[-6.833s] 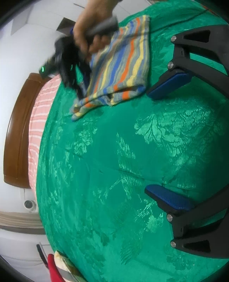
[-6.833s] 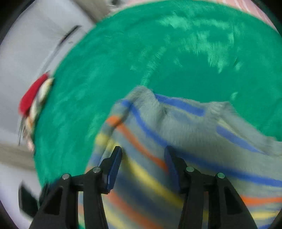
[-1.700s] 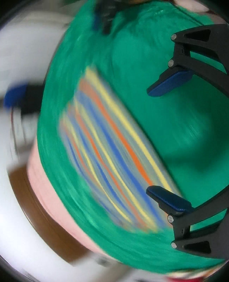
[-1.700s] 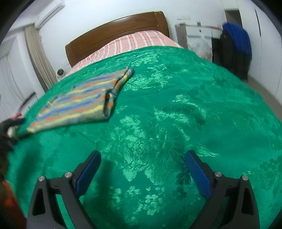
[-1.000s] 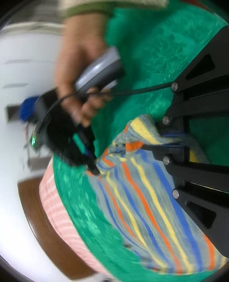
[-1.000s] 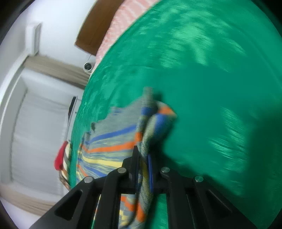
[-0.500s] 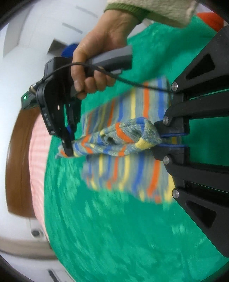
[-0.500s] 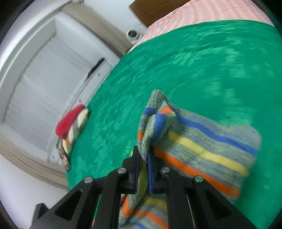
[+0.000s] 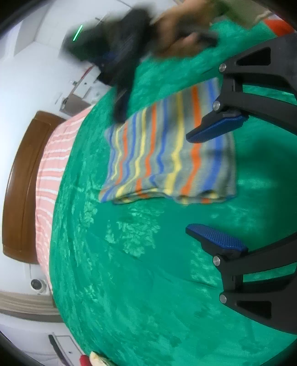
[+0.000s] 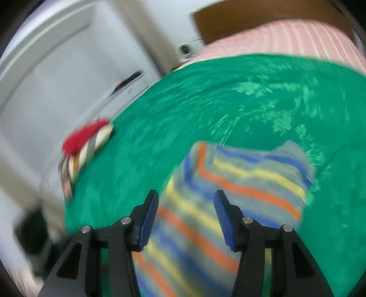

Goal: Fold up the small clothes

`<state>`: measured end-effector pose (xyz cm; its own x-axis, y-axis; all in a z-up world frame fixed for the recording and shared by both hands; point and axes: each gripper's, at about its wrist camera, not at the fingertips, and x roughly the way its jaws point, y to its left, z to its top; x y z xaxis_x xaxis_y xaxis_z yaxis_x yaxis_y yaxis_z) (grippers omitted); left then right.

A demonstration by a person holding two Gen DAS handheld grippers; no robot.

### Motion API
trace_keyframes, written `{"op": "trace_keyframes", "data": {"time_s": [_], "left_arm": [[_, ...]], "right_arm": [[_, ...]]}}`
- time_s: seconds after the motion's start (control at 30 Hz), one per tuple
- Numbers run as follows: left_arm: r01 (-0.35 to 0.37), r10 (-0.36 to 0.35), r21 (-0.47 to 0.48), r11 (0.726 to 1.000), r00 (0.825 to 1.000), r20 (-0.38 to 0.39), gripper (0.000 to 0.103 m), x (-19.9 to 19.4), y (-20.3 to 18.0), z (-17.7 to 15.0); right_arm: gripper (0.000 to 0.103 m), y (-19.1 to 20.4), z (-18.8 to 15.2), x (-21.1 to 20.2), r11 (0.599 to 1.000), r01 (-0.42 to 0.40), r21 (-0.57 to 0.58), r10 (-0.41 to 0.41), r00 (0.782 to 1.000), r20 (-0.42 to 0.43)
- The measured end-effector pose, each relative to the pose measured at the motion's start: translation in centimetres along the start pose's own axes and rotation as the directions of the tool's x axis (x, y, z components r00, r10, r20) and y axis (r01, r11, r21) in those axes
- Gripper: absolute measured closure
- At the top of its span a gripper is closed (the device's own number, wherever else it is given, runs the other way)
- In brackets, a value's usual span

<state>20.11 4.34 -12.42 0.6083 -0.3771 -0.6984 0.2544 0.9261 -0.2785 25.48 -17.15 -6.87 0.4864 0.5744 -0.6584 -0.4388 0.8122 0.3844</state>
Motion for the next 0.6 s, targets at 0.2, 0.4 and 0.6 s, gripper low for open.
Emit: {"op": "trace_keyframes", "data": {"time_s": [0.2, 0.4, 0.6], "left_arm": [[-0.042, 0.038, -0.030, 0.999, 0.992, -0.120, 0.099, 2.5, 1.4, -1.8], [-0.060, 0.053, -0.045, 0.997, 0.989, -0.139, 0.099, 1.9, 1.7, -3.2], [-0.173, 0.172, 0.000, 0.985, 0.980, -0.103, 0.049, -1.1, 0.2, -2.7]], "right_arm": [[0.078, 1.8, -9.5, 0.6, 0.977, 0.104, -0.184, -0.142, 0.968, -0.206], [0.081, -0.6, -13.0, -1.0, 0.990, 0.137, -0.017, -0.138, 0.986, -0.091], [0.070, 0.6, -13.6, -2.6, 0.984, 0.176, -0.012, -0.177, 0.983, -0.050]]}}
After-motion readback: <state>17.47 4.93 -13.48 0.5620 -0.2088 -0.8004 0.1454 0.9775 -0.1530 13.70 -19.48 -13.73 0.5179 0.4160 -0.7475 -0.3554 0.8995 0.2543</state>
